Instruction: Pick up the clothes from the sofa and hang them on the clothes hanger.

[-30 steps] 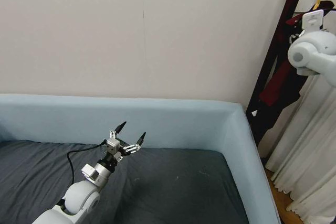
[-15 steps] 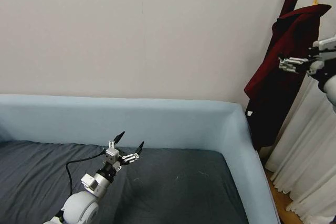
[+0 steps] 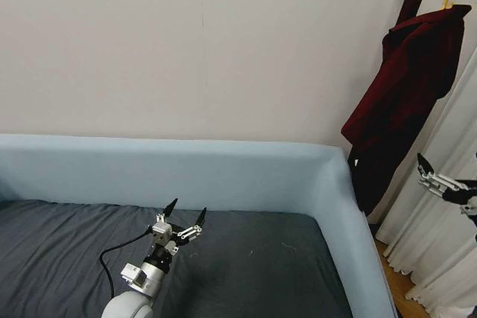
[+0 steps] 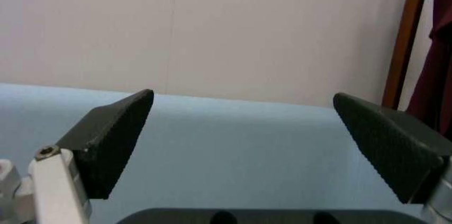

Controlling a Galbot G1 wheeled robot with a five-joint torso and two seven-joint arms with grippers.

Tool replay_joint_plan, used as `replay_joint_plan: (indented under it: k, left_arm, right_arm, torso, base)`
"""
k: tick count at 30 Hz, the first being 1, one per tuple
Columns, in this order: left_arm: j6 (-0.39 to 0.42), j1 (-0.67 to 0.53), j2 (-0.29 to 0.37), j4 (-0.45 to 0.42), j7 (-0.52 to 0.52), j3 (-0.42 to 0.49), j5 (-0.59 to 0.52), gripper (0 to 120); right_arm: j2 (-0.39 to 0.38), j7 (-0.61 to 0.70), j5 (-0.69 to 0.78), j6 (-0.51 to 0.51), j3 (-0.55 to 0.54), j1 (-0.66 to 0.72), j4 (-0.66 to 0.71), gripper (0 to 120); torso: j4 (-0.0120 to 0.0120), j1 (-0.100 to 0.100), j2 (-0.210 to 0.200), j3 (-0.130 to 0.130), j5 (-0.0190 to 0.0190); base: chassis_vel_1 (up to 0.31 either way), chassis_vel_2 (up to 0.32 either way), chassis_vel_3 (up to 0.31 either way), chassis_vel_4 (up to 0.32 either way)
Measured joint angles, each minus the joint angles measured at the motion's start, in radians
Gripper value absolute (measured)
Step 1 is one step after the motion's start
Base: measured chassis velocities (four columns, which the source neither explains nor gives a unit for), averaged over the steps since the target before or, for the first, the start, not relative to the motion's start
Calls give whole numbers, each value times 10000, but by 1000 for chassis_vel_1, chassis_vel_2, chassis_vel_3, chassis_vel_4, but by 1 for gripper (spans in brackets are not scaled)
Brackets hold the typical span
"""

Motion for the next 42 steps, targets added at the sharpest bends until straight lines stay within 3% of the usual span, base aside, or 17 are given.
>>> replay_joint_plan:
  k: [1, 5, 8, 10, 15, 20, 42]
  left_arm:
    - [0, 0, 0, 0, 0, 0, 0, 100]
    - [566, 815, -1042, -567, -399, -557, 91, 100]
    - [718, 1106, -1526, -728, -606, -867, 634, 100]
    - [255, 1337, -2031, -748, -717, -1182, 1244, 100]
    - [8, 1659, -2774, -1063, -731, -1537, 1753, 100]
    - [-128, 1947, -3090, -1250, -560, -1437, 1970, 100]
    - [-281, 2105, -3097, -1451, -124, -1362, 1718, 100]
  right_arm:
    - [0, 0, 0, 0, 0, 0, 0, 100]
    - [1749, -1692, -1549, 1713, -1462, 744, -1885, 100]
    - [2377, -2834, -2142, 2359, -1715, 895, -2688, 100]
    - [3082, -3311, -2950, 2672, -1796, 921, -3172, 100]
    - [3946, -3314, -3251, 2486, -2066, 810, -3029, 100]
    - [4269, -3257, -3330, 2535, -2400, 741, -2988, 100]
    - [4140, -3550, -3336, 2934, -2178, 572, -2937, 100]
  torso:
    - [0, 0, 0, 0, 0]
    - [-1, 1, -2, 1, 2]
    - [3, 1, -1, 1, 0]
    - [-3, 1, -2, 1, 0]
    - [-3, 0, -1, 1, -1]
    - [-3, 1, -1, 0, 0]
    - [-3, 1, -1, 1, 1]
  base:
    - [0, 0, 0, 0]
    - [0, 0, 0, 0]
    - [0, 0, 0, 0]
    - [0, 0, 0, 0]
    - [0, 0, 0, 0]
    - [0, 0, 0, 0]
    - [0, 0, 0, 0]
